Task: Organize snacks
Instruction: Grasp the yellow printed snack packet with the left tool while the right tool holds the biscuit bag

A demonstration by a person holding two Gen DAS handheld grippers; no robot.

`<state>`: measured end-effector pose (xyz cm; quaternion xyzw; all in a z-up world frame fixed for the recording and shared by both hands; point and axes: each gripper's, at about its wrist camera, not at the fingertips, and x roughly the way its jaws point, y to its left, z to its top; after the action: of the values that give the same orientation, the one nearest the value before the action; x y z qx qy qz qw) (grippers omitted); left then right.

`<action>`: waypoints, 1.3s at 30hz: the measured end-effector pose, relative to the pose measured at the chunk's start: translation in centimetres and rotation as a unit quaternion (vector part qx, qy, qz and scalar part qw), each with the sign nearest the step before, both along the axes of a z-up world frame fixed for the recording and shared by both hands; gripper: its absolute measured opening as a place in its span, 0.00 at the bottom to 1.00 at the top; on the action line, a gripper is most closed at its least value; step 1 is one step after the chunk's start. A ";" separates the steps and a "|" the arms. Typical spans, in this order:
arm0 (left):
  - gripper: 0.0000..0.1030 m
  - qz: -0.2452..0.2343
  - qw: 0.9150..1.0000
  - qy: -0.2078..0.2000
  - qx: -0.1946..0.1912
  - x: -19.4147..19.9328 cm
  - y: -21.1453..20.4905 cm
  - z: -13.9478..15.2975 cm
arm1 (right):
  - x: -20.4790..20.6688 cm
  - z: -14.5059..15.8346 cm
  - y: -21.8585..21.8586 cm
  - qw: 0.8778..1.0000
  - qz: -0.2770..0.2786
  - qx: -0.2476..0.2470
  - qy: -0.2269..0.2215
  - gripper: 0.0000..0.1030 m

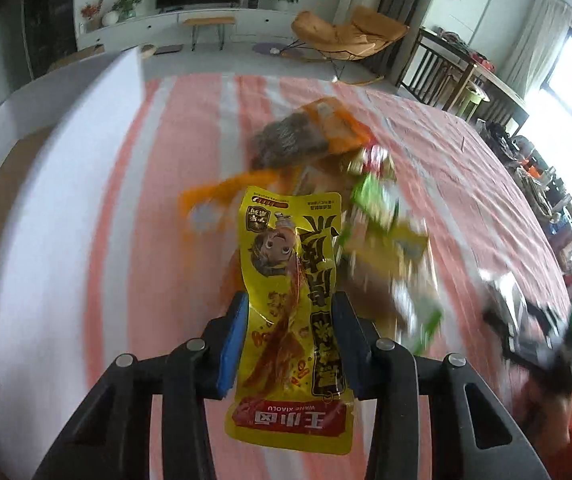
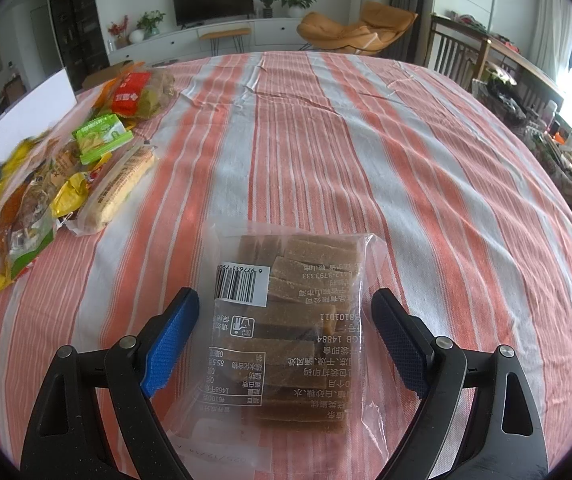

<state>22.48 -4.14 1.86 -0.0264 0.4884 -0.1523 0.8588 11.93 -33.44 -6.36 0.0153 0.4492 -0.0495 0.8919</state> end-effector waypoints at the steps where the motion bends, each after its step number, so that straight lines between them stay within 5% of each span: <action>1: 0.40 0.005 1.000 -0.001 0.006 -1.2 0.6 -0.1 | 0.0 0.0 0.0 1.000 0.000 0.000 0.000 0.87; 6: 0.48 0.032 0.998 0.008 0.051 -7.0 2.5 -3.3 | 0.0 0.0 0.0 1.000 0.000 0.000 0.000 0.87; 9: 0.69 0.046 0.996 0.031 0.063 -8.2 2.8 -6.2 | 0.0 0.0 0.0 1.000 0.000 0.000 0.000 0.88; 11: 0.91 0.046 0.996 0.013 0.079 -8.7 2.3 -6.6 | -0.1 0.0 0.0 1.000 -0.001 -0.001 0.000 0.88; 14: 0.98 0.039 0.995 0.023 0.086 -7.9 2.2 -7.6 | -0.1 0.0 -0.1 1.000 -0.002 0.000 0.001 0.88; 29: 1.00 0.019 0.995 -0.013 0.097 -9.2 2.3 -8.0 | -0.2 0.0 -0.1 1.000 -0.002 -0.001 0.001 0.89; 39: 1.00 -0.024 0.993 0.041 0.109 -8.3 1.9 -7.8 | 0.1 0.2 -0.4 0.999 0.026 0.009 0.028 0.90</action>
<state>14.23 -2.28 -5.95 0.0730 0.5373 -0.1176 0.8320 12.08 -33.86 -6.15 0.0104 0.4745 -0.0223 0.8799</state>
